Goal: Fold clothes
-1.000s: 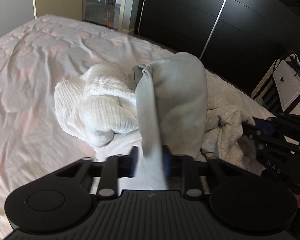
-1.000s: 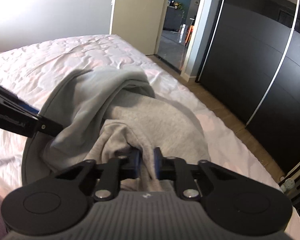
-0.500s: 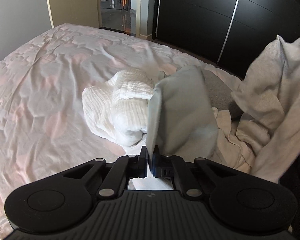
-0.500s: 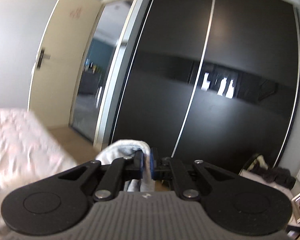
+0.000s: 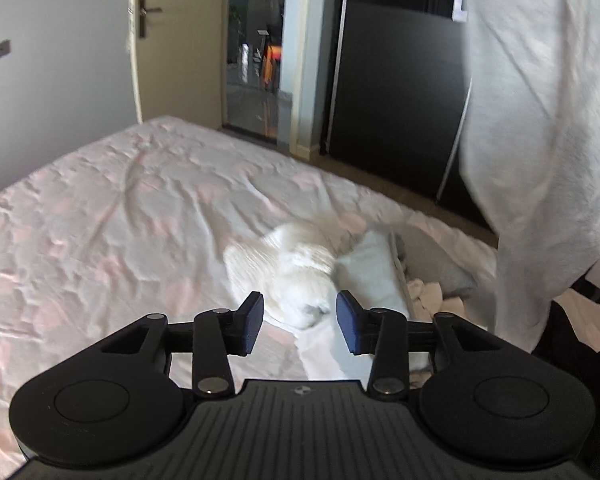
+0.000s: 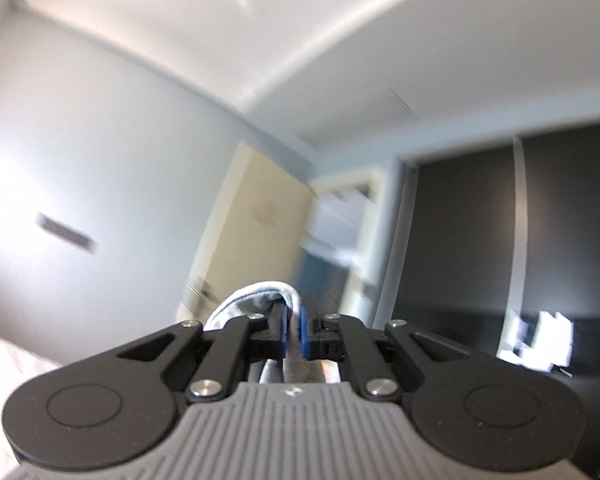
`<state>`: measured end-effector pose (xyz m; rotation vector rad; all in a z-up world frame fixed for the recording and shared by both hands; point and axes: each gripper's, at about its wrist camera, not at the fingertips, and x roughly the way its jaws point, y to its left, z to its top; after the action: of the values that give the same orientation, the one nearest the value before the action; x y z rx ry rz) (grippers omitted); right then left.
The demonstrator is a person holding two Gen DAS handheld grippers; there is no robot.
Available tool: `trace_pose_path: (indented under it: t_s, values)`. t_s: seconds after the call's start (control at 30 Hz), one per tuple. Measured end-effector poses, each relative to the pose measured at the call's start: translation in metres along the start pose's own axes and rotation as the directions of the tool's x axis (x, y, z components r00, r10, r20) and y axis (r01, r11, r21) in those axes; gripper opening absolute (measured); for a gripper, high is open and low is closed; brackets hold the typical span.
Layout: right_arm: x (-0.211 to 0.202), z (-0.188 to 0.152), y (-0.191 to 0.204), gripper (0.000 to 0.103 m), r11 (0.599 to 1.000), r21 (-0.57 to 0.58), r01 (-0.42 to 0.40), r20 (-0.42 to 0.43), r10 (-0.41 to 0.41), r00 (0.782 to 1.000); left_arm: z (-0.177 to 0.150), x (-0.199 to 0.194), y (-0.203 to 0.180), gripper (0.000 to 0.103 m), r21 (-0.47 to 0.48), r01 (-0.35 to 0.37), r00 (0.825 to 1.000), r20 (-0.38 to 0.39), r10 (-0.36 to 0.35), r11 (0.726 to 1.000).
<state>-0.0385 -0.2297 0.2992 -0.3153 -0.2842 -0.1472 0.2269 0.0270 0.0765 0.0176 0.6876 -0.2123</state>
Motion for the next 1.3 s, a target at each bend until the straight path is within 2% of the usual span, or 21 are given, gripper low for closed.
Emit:
trace_pose_path:
  t_s: [0.1,0.2,0.27,0.37,0.43,0.53,0.63,0.67,0.7,0.77,0.83,0.87,0.93,0.97,1.0,1.07,1.1,1.13,1.3]
  values:
    - [-0.005,0.037,0.044,0.008,0.989,0.042,-0.142,0.093,0.137,0.986,0.0,-0.038,0.028,0.04,-0.029,-0.052,0.996,0.065,0.054,0.998]
    - [-0.006,0.056,0.098,0.008,0.946,0.073,-0.315,0.12,0.305,0.945,-0.008,-0.079,0.066,0.045,-0.074,-0.134,0.983,0.116,0.142,0.988]
    - [-0.004,0.054,0.144,0.008,0.899,0.098,-0.427,0.113,0.416,0.902,-0.022,-0.102,0.093,0.045,-0.107,-0.208,0.969,0.116,0.22,0.972]
    - [-0.001,0.034,0.213,0.008,0.804,0.161,-0.572,0.069,0.569,0.819,-0.056,-0.132,0.14,0.045,-0.173,-0.332,0.936,0.058,0.346,0.927]
    - [0.002,0.015,0.261,0.008,0.727,0.215,-0.652,0.024,0.664,0.747,-0.084,-0.147,0.172,0.045,-0.229,-0.417,0.904,-0.007,0.427,0.88]
    - [0.0,-0.024,0.341,0.008,0.604,0.288,-0.743,-0.089,0.789,0.608,-0.127,-0.169,0.218,0.045,-0.328,-0.521,0.851,-0.122,0.511,0.788]
    - [-0.004,-0.073,0.423,0.009,0.503,0.337,-0.796,-0.23,0.864,0.449,-0.162,-0.183,0.25,0.045,-0.394,-0.57,0.819,-0.206,0.536,0.721]
    - [-0.007,-0.09,0.447,0.01,0.473,0.356,-0.806,-0.274,0.877,0.393,-0.171,-0.185,0.255,0.045,-0.402,-0.577,0.815,-0.225,0.533,0.711]
    - [-0.009,-0.107,0.462,0.013,0.456,0.374,-0.808,-0.315,0.881,0.352,-0.179,-0.187,0.26,0.045,-0.406,-0.581,0.813,-0.243,0.529,0.705]
    - [-0.01,-0.136,0.484,0.015,0.443,0.411,-0.796,-0.377,0.878,0.295,-0.192,-0.19,0.27,0.045,-0.401,-0.582,0.813,-0.271,0.516,0.707]
    - [-0.009,-0.161,0.501,0.018,0.436,0.447,-0.781,-0.43,0.87,0.24,-0.202,-0.191,0.272,0.045,-0.393,-0.57,0.822,-0.28,0.497,0.721]
    - [-0.008,-0.166,0.5,0.022,0.442,0.462,-0.769,-0.445,0.866,0.23,-0.206,-0.189,0.271,0.046,-0.388,-0.559,0.829,-0.282,0.483,0.733]
    - [-0.006,-0.173,0.498,0.039,0.45,0.491,-0.746,-0.471,0.857,0.207,-0.21,-0.178,0.27,0.046,-0.374,-0.529,0.848,-0.278,0.452,0.762]
    - [-0.007,-0.173,0.494,0.042,0.45,0.504,-0.737,-0.478,0.856,0.196,-0.211,-0.17,0.27,0.046,-0.361,-0.516,0.855,-0.277,0.439,0.777]
    - [-0.007,-0.173,0.491,0.043,0.451,0.517,-0.727,-0.485,0.855,0.185,-0.212,-0.162,0.27,0.046,-0.342,-0.506,0.859,-0.28,0.428,0.792]
    - [-0.01,-0.18,0.482,0.054,0.459,0.524,-0.718,-0.503,0.847,0.173,-0.213,-0.148,0.267,0.046,-0.295,-0.491,0.864,-0.287,0.414,0.819]
    - [-0.013,-0.184,0.477,0.064,0.462,0.523,-0.716,-0.512,0.842,0.169,-0.213,-0.141,0.265,0.046,-0.274,-0.481,0.867,-0.289,0.406,0.833]
    - [-0.015,-0.189,0.472,0.067,0.461,0.523,-0.717,-0.518,0.84,0.162,-0.212,-0.136,0.264,0.046,-0.257,-0.466,0.874,-0.286,0.394,0.847]
    - [-0.023,-0.214,0.453,0.067,0.458,0.541,-0.705,-0.549,0.828,0.117,-0.211,-0.125,0.251,0.046,-0.177,-0.372,0.914,-0.242,0.326,0.911]
